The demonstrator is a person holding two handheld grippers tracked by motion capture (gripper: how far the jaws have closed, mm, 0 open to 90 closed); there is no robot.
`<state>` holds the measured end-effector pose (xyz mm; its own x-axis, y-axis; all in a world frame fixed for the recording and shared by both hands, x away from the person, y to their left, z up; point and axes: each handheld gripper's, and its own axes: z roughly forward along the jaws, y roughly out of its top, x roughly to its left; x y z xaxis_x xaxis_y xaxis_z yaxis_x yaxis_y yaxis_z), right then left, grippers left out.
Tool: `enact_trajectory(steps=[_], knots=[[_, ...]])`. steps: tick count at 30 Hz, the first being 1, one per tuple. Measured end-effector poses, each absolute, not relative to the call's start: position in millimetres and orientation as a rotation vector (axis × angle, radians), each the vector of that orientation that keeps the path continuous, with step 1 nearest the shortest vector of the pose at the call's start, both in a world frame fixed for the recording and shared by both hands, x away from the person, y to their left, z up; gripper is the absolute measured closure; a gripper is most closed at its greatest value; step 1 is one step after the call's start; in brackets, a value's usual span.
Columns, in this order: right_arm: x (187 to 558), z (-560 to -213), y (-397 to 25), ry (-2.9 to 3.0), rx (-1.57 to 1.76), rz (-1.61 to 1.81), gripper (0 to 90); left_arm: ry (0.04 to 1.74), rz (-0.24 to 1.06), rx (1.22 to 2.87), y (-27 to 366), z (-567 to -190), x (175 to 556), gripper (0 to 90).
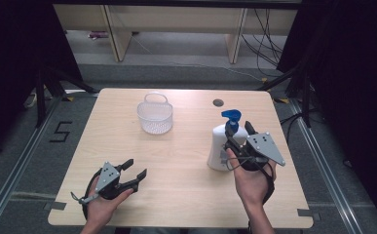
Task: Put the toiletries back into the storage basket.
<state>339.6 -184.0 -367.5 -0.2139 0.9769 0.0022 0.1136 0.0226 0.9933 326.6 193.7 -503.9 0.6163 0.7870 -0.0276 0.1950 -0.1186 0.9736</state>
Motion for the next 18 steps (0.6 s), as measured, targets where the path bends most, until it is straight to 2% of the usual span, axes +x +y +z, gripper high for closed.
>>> enact_trajectory(steps=[9,18], knots=[[347,-363,-178,1.433,1.201,1.249,46.7,0.81,0.58,1.622,195,-504,325,35.2],[360,-357,-171,1.451,1.218,1.253,51.6,0.817,0.594,1.637,197,-506,327,35.4]])
